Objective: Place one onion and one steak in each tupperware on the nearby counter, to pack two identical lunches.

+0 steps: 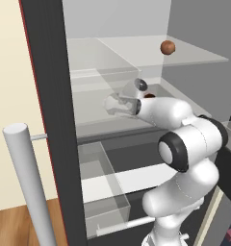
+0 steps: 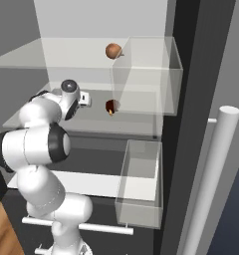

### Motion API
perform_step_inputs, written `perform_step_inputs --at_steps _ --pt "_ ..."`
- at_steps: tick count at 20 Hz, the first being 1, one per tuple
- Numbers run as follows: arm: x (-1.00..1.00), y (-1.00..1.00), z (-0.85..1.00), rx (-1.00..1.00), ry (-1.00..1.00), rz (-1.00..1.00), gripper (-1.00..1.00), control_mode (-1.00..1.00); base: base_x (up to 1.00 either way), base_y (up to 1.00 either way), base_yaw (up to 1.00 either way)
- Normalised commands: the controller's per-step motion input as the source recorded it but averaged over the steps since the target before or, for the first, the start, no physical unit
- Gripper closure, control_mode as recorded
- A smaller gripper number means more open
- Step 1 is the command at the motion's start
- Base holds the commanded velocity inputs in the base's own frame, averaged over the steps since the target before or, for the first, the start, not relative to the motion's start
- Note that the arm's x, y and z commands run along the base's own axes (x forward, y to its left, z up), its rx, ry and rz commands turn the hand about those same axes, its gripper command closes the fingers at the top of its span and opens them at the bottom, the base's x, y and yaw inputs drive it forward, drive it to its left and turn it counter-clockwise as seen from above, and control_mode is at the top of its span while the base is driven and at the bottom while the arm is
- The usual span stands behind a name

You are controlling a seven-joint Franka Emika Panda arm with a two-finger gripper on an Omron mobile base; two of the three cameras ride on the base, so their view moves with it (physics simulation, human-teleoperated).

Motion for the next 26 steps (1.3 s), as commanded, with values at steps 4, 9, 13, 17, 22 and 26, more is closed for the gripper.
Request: perform_step_inputs --at_steps 4,9,13,17,22,26 --pt "0.02 0.0 -0.28 -0.03 0.0 0.0 1.0 -1.0 0.0 0.0 0.0" --pt "-0.11 -0.02 -0.24 -0.01 0.03 -0.03 1.0 -1.0 0.0 0.0 0.0" --pt "-0.94 -0.28 0.0 0.0 0.0 -0.04 1.0 -1.0 0.0 0.0 0.0" --pt "-1.0 -0.46 0.19 0.01 0.0 -0.03 1.0 -1.0 0.0 0.0 0.0" --pt "-1.0 -0.46 0.67 0.0 0.0 0.0 1.0 -1.0 0.0 0.0 0.0" --pt "-1.0 -0.33 0.96 0.0 0.07 0.0 1.0 -1.0 0.0 0.0 0.0"
